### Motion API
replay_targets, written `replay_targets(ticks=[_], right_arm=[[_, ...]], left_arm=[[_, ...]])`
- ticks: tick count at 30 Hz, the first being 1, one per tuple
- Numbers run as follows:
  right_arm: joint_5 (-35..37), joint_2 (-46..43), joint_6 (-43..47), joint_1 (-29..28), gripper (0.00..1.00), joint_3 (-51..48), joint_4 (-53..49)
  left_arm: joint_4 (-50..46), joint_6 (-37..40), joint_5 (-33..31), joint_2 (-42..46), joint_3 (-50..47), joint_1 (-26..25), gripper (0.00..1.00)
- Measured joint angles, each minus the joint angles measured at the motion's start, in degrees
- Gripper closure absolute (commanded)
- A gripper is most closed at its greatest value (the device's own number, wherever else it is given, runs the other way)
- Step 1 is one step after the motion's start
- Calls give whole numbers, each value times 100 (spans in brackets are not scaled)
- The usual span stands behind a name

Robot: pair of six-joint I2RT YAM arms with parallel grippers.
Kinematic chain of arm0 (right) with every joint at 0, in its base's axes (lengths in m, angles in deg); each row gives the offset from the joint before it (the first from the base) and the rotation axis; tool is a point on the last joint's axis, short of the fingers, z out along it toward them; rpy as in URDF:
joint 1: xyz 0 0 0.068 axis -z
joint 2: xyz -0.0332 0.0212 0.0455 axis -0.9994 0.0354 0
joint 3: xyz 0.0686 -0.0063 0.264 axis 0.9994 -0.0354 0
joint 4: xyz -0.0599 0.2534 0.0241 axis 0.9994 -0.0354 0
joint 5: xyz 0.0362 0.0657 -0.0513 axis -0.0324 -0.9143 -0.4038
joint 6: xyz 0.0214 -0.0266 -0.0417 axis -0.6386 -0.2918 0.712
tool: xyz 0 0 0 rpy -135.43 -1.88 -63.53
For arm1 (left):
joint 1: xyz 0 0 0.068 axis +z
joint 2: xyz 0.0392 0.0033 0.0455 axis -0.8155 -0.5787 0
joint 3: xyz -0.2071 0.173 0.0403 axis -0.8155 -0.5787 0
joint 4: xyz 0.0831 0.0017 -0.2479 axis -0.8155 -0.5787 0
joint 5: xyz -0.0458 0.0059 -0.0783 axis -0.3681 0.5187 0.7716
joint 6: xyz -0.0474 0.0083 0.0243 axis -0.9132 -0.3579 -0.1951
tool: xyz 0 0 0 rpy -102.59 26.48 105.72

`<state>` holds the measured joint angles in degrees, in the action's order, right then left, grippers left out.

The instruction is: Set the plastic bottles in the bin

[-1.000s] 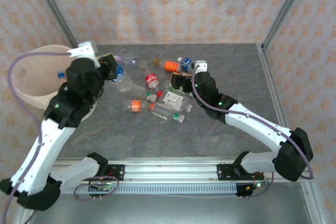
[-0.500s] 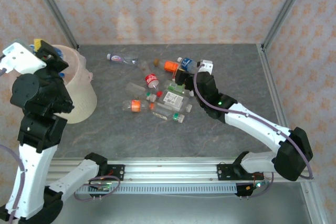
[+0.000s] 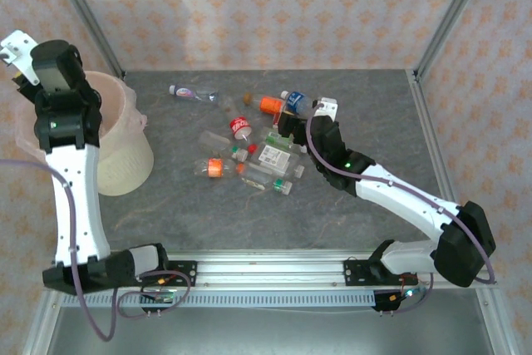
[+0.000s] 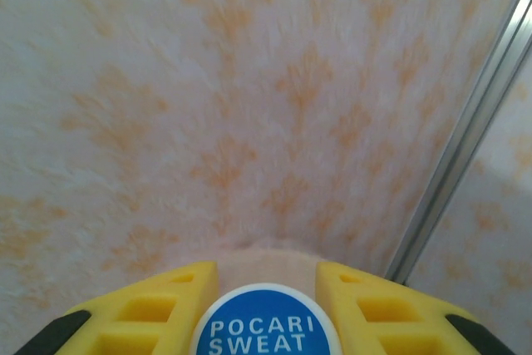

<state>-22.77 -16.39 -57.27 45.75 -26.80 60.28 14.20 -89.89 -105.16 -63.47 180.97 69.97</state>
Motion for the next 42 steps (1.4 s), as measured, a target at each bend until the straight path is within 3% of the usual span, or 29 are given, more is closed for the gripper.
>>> replay_targets(ticks=[6, 10, 13, 16, 19, 28, 31, 35, 42], right_arm=[[0, -20, 0, 0, 1, 0, 0], [0, -20, 2, 4, 1, 0, 0], [0, -20, 2, 4, 1, 0, 0], [0, -20, 2, 4, 1, 0, -2], [0, -20, 2, 4, 1, 0, -2], [0, -20, 22, 4, 1, 0, -2], [0, -20, 22, 4, 1, 0, 2], [0, -24, 22, 4, 1, -17, 42], [48, -238, 20, 15, 1, -271, 129]], left_arm=[[-1034, -625, 835, -625, 166, 365, 100], [-1414, -848, 1040, -901, 153, 507, 100], [-1574, -901, 1038, -1054, 153, 507, 80], [-1716, -922, 1040, -1198, 153, 509, 77], [-1805, -962, 1038, -1340, 155, 535, 64], [-2133, -1029, 1191, -1641, 330, 544, 0], [-2175, -1019, 1362, -1626, 533, 518, 0], [-2190, -1016, 1303, -1458, 796, 79, 0], [-1958, -1010, 997, -861, 990, -1690, 0]])
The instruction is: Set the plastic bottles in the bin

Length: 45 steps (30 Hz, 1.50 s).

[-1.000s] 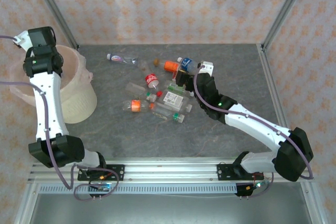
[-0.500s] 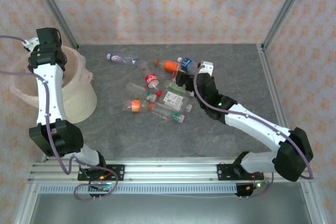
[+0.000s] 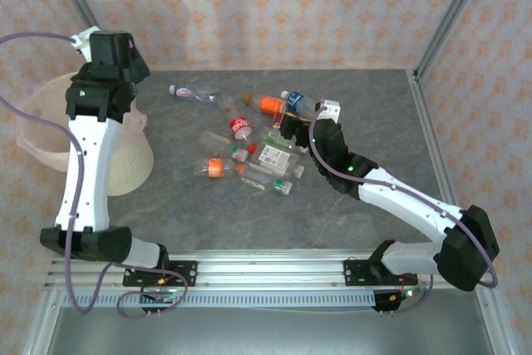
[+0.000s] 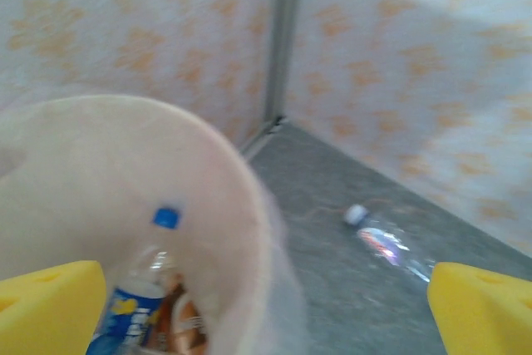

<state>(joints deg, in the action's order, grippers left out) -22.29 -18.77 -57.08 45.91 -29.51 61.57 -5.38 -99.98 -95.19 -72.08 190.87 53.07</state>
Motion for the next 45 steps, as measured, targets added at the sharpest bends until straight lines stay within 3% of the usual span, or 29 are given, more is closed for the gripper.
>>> replay_targets(ticks=[7, 17, 23, 32, 45], right_arm=[[219, -476, -24, 90, 1, -409, 175], [426, -852, -66, 162, 1, -629, 170], [466, -988, -66, 177, 1, -697, 57], [529, -1176, -22, 214, 1, -704, -192], [562, -1196, 48, 214, 1, -704, -389]], left_arm=[[702, -675, -157, 348, -754, -1458, 0], [737, -2892, 479, -1178, -1327, -2098, 0], [763, -3930, 898, -1993, -1790, -2092, 0], [748, -4743, 1241, -3036, -1805, -1878, 1], [992, -5272, 1519, -3536, -1963, -1727, 17]])
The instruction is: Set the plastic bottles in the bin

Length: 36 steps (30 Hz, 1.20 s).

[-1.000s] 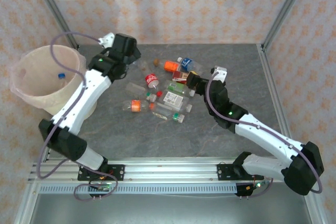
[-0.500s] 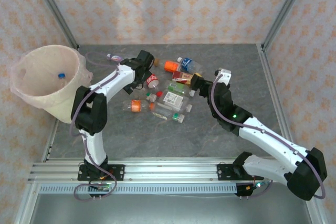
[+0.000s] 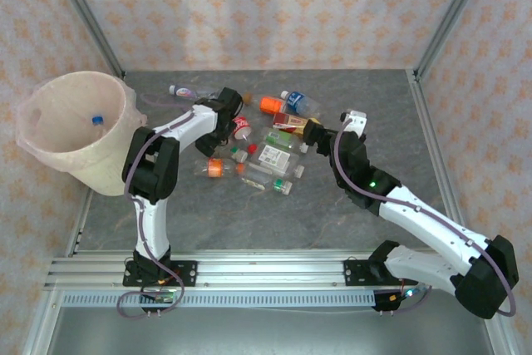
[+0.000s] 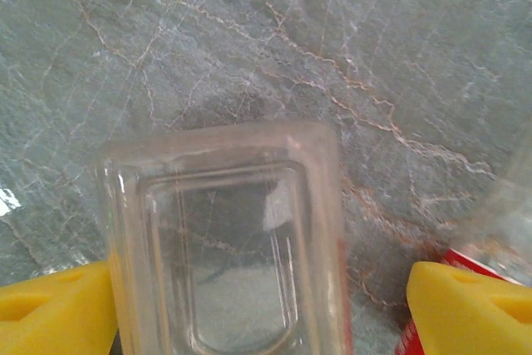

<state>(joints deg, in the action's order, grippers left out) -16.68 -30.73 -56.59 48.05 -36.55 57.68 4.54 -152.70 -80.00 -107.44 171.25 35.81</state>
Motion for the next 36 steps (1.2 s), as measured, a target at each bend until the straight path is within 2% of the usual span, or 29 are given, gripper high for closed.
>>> replay_targets(ticks=[4, 9, 12, 17, 24, 29, 32, 36], right_arm=[[35, -13, -2, 0, 1, 0, -28], [57, -68, -2, 0, 1, 0, -76], [87, -160, -2, 0, 1, 0, -83], [76, -267, 24, 0, 1, -46, -33], [-181, -306, 166, 2, 1, -203, 186], [-275, -306, 214, 2, 1, -203, 317], [-273, -306, 216, 0, 1, -203, 396], [-273, -306, 214, 2, 1, -210, 525]], left_arm=[[192, -101, 2, -83, -136, 20, 24], [372, -144, -4, -98, -227, 20, 40], [498, -127, -48, -72, -249, 20, 44], [702, 122, -177, 269, -409, 20, 45], [1449, 1731, -380, 1744, -643, -50, 55], [1528, 3080, -807, 2844, -437, -256, 56], [1421, 3840, -1130, 3314, -79, -297, 59], [1158, 4664, -1880, 3731, 557, -286, 66]])
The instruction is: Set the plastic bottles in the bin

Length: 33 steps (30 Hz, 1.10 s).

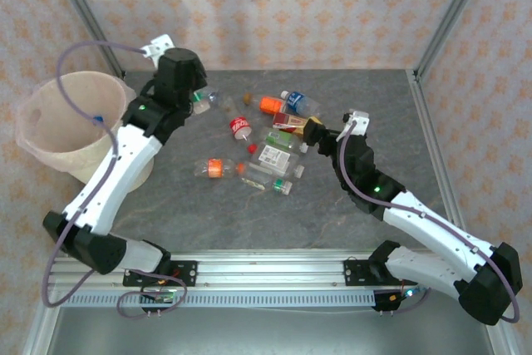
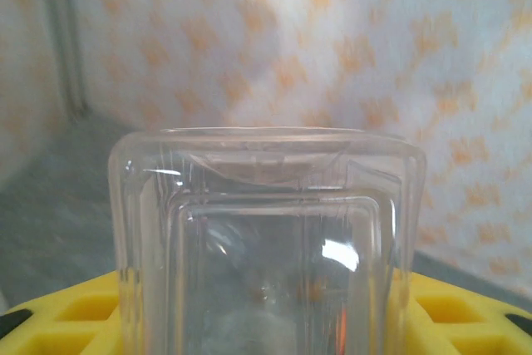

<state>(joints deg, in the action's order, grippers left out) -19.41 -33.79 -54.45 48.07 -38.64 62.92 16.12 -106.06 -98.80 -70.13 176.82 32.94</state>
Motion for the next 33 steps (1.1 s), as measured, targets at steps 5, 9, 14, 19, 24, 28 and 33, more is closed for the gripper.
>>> replay_targets(ticks=[5, 9, 14, 19, 24, 28, 33], right_arm=[[-7, 52, 0, 0, 1, -2, 168], [-70, 192, -4, 0, 1, -2, 201], [-116, 251, -31, -2, 1, -2, 205], [-151, 251, -101, -2, 1, -2, 221], [-155, 251, -157, 0, 1, -2, 238], [-195, 251, -177, 0, 1, -2, 236], [-201, 251, -181, 0, 1, -2, 236]], left_arm=[[-68, 540, -780, 807, 109, 444, 88], [-61, 557, -1134, 1285, 48, 1451, 99], [59, 275, -1635, 1528, -310, 2304, 99], [59, -564, -1873, 1412, -560, 3095, 100], [-118, -1515, -1878, 1071, -557, 3659, 97], [-420, -2127, -1825, 595, -503, 3930, 97], [-673, -2472, -1552, -63, -319, 4061, 89]])
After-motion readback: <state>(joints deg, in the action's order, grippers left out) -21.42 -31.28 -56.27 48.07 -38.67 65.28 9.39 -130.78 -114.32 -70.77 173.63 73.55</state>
